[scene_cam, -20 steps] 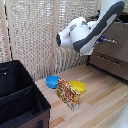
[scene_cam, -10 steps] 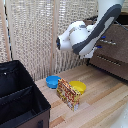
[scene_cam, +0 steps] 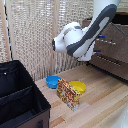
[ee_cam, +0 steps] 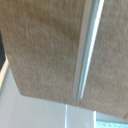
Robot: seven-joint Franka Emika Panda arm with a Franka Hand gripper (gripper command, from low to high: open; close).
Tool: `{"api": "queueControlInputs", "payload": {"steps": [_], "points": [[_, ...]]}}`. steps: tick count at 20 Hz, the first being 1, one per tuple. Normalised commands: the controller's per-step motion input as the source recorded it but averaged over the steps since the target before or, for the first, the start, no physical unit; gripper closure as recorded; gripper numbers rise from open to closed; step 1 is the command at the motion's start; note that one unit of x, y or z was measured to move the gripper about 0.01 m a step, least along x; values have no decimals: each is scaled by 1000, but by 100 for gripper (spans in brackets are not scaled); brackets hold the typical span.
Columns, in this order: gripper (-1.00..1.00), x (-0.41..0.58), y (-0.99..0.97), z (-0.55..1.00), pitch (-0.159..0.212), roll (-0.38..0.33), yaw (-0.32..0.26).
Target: Kindly move your gripper toward the top drawer's handle. With caution, hold the handle robustly using your gripper and pull open the top drawer. Let the handle go. Relocate your gripper to the bowl placed in the background. Gently hold the bowl using your gripper. Bring the gripper and the bowl to the ajar drawer. Softly release the bowl into it.
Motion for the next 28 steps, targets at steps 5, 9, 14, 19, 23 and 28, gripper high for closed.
{"api": "queueControlInputs", "payload": {"steps": [5,9,14,19,23,28], "points": [[-100,158,160,59,-51,303,-203],[-100,282,207,-63,-104,368,-132],[-100,358,315,-62,-182,353,-65],[-100,386,347,-65,-210,349,-40],[-100,385,359,-59,-204,355,-35],[-100,315,383,-26,-165,371,-42]]}}
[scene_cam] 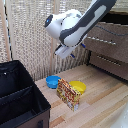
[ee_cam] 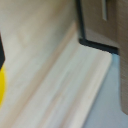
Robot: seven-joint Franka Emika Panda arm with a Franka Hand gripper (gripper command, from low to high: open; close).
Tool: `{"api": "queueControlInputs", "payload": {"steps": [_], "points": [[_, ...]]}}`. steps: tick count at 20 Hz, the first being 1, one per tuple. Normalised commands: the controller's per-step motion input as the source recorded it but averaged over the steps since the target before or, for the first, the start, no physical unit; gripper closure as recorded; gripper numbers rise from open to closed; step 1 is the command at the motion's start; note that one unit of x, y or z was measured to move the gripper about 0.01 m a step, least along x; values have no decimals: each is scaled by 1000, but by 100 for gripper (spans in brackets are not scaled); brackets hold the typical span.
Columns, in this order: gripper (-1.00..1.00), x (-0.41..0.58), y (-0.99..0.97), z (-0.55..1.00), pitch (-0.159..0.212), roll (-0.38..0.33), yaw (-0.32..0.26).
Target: Kindly move your gripper toward the top drawer's handle. With caution, hold the handle robustly using your gripper and pull open the top drawer. Let the handle go. Relocate your gripper to the bowl placed in the background. Gently hold the bowl using your gripper. Bring the gripper and the bowl to the ajar drawer. Softly release the bowl into it.
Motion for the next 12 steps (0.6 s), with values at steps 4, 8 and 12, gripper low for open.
{"api": "queueControlInputs", "payload": {"steps": [4,8,12], "points": [[-100,286,370,-6,-35,375,-94],[-100,346,191,-58,108,375,-173],[-100,261,70,-74,196,369,-207]]}}
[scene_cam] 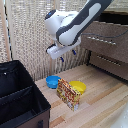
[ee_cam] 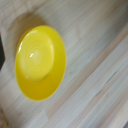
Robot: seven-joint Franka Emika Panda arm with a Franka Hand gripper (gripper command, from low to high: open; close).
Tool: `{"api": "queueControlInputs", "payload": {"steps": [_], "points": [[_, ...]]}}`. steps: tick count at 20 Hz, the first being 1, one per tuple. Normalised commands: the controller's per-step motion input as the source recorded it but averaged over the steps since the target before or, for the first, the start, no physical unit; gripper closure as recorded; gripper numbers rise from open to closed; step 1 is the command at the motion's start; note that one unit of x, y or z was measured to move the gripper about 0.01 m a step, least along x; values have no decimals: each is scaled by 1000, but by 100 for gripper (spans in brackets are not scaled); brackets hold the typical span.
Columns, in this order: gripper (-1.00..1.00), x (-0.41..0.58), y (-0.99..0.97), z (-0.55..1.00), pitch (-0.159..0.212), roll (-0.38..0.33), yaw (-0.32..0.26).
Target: Kindly move your gripper toward the top drawer's handle. With caution, hold the handle robustly using your gripper and pull open the top drawer. Let the handle go. Relocate your gripper to the bowl placed in the background. Gently hold the bowl using your gripper. Bring the gripper and the bowl to the ajar drawer. Softly release the bowl into it.
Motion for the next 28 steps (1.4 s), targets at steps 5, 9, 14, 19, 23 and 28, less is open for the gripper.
{"api": "queueControlInputs", "payload": {"steps": [5,9,14,19,23,28], "points": [[-100,504,-70,-219,149,319,-152],[-100,829,-301,-389,24,339,-50],[-100,799,-499,-418,-25,334,-3],[-100,255,94,-405,-93,303,0],[-100,46,575,-315,-109,294,-3],[-100,181,484,-218,-82,286,-54]]}}
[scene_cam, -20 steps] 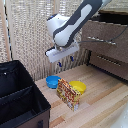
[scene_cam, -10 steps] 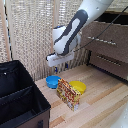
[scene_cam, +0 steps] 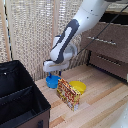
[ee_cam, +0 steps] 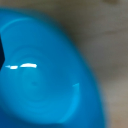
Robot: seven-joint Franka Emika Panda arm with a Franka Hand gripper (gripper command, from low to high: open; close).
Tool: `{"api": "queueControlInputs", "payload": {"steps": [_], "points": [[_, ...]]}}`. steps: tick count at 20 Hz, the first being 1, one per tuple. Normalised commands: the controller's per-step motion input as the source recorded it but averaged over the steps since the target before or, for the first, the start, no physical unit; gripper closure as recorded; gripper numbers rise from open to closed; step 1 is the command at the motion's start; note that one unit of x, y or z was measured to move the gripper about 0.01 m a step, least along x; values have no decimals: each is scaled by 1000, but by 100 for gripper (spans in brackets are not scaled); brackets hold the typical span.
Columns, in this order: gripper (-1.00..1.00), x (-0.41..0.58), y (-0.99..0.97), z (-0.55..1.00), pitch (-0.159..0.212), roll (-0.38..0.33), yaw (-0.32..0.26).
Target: Kindly move your gripper toward the top drawer's handle. With caution, hold the handle robustly using your gripper and pull open the top drawer. Let the handle go. Relocate your gripper to the bowl placed in the background. Gently hold the bowl using your gripper. Bring the gripper and the bowl to the ajar drawer. Softly release the bowl into it.
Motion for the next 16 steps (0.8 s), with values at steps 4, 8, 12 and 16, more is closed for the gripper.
{"api": "queueControlInputs", "payload": {"steps": [4,8,12,16], "points": [[-100,220,106,-27,86,44,-103],[100,318,21,0,214,-54,-145],[100,147,147,0,51,-11,-26],[100,38,74,4,-7,-10,39]]}}
